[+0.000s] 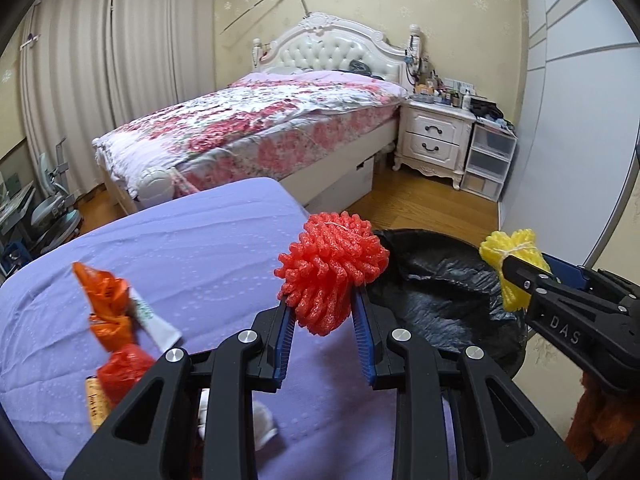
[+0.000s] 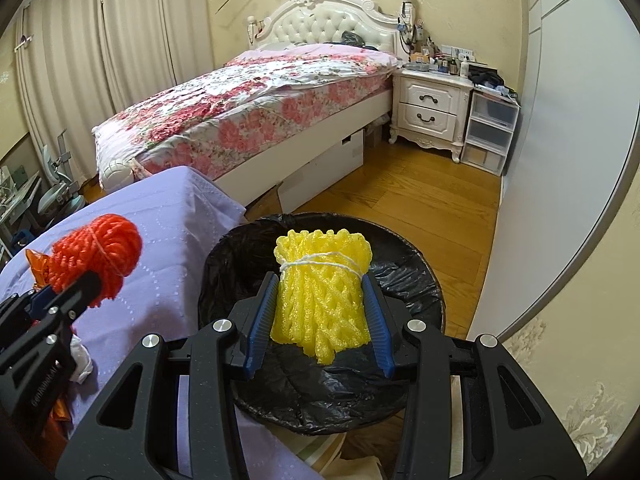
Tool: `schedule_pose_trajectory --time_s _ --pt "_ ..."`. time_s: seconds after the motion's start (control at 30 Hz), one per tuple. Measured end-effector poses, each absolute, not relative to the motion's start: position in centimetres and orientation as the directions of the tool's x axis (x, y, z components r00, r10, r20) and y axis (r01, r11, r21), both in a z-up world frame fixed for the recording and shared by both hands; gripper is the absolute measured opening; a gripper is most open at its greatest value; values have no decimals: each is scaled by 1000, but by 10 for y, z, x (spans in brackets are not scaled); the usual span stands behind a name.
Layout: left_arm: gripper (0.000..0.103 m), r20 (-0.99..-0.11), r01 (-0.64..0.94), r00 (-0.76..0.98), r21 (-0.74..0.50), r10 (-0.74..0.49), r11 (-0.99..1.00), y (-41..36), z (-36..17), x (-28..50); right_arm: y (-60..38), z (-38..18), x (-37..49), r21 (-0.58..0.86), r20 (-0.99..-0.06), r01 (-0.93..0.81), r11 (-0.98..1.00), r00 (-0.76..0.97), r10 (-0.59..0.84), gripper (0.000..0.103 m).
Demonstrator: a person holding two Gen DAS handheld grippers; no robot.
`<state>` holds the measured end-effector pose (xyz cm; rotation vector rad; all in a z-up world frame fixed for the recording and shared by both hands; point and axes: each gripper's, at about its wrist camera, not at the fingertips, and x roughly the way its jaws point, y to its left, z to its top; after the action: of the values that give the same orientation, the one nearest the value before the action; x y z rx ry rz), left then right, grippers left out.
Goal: Collect trash
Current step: 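Carry both held items over the black bin and open both tools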
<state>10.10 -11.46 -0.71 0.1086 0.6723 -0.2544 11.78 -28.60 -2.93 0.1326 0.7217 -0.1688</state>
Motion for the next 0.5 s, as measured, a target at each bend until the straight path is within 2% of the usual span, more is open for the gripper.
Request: schedule_pose_trajectory --time_s 0.27,0.33,0.43,0.47,0.5 --pt "29 -659 303 726 49 -197 952 -145 -25 119 -303 -42 131 79 -687 227 971 718 -111 43" --pt "29 -667 308 719 51 -197 950 -149 -28 123 -306 -45 132 84 -687 242 967 716 -120 46" --pt "39 -684 318 705 66 -190 946 -155 -33 127 -312 -49 134 99 -694 259 961 710 -120 55" --pt "47 -685 315 705 70 -184 946 -156 -34 127 -312 -50 134 98 -696 264 960 708 -124 56" --pt "50 -686 313 704 69 -183 947 -156 -35 127 -313 -50 135 95 -697 268 959 706 -128 56"
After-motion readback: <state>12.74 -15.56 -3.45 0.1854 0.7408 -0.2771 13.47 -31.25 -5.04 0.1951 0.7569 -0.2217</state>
